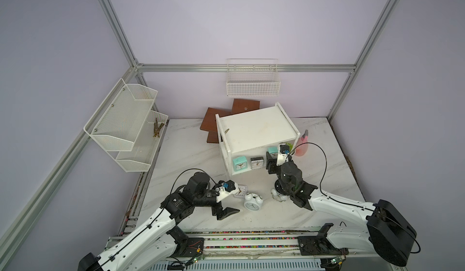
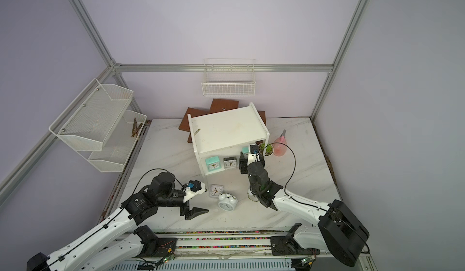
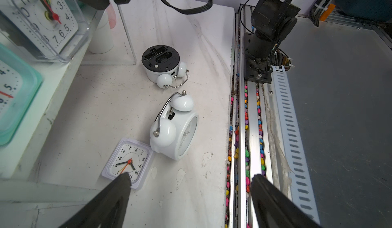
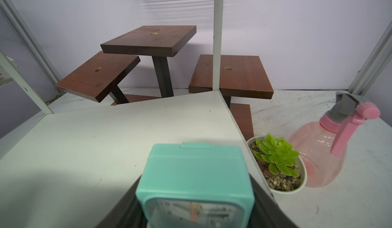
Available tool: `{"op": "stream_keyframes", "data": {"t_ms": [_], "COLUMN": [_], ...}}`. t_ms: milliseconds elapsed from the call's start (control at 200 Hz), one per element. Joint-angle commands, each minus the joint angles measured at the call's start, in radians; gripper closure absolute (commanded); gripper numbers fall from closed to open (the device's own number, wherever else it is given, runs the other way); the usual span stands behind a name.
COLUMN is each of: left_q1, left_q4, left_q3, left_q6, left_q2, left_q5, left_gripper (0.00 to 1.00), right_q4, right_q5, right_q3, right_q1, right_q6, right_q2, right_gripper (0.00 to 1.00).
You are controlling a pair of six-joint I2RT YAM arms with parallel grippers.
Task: Place the alarm clocks on the shelf by style
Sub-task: Place the alarm on the shelf.
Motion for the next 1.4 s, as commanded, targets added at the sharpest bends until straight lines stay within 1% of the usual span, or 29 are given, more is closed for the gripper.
{"op": "stream_keyframes", "data": {"t_ms": [0,235,520,770,890,900,915,1055,1240,1395], "left_q1": [0.005,0.006,0.006,0.005,0.005,0.005,0.005,0.005,0.005,0.005], "left_q4": [0.007,0.006,0.006,0.007,0.006,0.007,0.007,0.008,0.009,0.01], "left_q3": [-0.006,-0.011,-0.015,-0.017,-0.017,-0.017,-0.017,-0.014,-0.013,-0.014], "left_q6": [0.018,0.021,0.026,0.027,0.027,0.028,0.027,0.027,0.028,0.027], "left_q2": [-0.013,-0.023,-0.031,-0.034,-0.031,-0.031,-0.031,-0.027,-0.022,-0.017], "left_q5": [0.001,-0.002,-0.003,-0.002,-0.002,-0.002,-0.002,-0.002,-0.002,0.0], "left_gripper": [0.09,0.09,0.08,0.08,0.08,0.08,0.08,0.08,0.08,0.08], "right_q4": [0.024,0.035,0.029,0.002,-0.019,-0.02,-0.022,-0.047,-0.1,-0.18], "right_q5": [-0.012,-0.018,-0.018,-0.03,-0.031,-0.031,-0.03,-0.035,-0.045,-0.097], "right_q3": [0.04,0.064,0.069,0.043,0.028,0.028,0.026,0.009,-0.009,-0.017], "right_q1": [-0.01,-0.016,-0.02,-0.019,-0.019,-0.02,-0.019,-0.019,-0.02,-0.019], "right_q6": [-0.012,-0.013,-0.012,0.005,0.007,0.007,0.007,0.008,0.014,0.017], "right_q2": [0.025,0.066,0.079,0.003,-0.029,-0.03,-0.034,-0.067,-0.13,-0.193], "right_gripper": [0.51,0.49,0.44,0.37,0.36,0.32,0.3,0.23,0.21,0.18]}}
